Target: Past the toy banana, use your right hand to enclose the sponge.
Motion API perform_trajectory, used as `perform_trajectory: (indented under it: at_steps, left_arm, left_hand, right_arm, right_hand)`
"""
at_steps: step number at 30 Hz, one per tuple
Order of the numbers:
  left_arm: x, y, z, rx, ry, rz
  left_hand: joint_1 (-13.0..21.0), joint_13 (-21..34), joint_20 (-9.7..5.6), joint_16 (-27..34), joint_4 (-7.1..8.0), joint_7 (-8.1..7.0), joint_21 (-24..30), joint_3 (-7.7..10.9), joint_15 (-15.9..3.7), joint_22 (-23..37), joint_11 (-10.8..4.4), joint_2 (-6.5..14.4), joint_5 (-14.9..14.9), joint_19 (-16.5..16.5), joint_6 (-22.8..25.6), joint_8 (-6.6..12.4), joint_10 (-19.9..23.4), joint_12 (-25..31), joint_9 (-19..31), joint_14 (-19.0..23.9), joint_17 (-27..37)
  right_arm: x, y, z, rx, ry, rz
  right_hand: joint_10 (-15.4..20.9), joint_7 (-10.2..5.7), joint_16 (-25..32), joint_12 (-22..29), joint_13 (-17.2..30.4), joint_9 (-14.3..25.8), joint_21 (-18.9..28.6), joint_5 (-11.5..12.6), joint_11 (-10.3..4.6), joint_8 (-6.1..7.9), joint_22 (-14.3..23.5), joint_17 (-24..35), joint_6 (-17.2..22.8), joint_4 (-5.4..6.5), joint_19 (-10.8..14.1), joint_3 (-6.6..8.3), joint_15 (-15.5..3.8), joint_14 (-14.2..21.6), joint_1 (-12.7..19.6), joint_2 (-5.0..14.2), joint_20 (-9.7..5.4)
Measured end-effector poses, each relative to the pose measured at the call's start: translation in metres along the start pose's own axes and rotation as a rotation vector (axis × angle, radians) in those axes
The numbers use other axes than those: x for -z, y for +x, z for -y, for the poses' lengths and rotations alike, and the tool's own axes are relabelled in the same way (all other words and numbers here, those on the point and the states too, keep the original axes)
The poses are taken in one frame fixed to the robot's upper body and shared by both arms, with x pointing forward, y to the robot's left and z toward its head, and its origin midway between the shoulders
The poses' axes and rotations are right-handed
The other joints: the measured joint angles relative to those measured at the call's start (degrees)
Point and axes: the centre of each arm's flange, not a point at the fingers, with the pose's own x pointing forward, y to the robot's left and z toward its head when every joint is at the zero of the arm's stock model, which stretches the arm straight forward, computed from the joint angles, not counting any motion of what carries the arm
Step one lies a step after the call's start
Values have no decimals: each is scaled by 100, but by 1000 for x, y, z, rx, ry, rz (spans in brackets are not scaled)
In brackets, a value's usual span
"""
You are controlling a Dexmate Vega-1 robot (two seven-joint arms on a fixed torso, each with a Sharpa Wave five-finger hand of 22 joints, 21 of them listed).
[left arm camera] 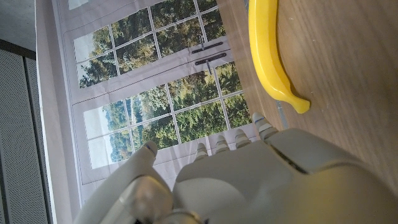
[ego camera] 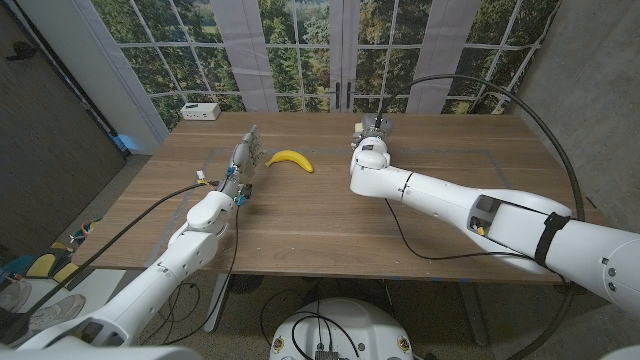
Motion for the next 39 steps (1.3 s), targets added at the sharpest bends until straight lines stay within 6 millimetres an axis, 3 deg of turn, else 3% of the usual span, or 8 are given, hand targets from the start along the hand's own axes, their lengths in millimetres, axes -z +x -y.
perform_trajectory:
  at_steps: [39]
  left_arm:
    - [-2, 15, 9, 23, 10, -15]
  left_hand:
    - [0, 0, -21, 0, 0, 0, 0, 0, 21, 0, 0, 0, 0, -22, 0, 0, 0, 0, 0, -21, 0]
  right_arm:
    - [19, 13, -36, -102, -5, -46]
  right_hand:
    - [-1, 13, -64, -35, -1, -1, 44, -22, 0, -28, -27, -1, 53, 71, -53, -118, 20, 19, 21, 22, 10]
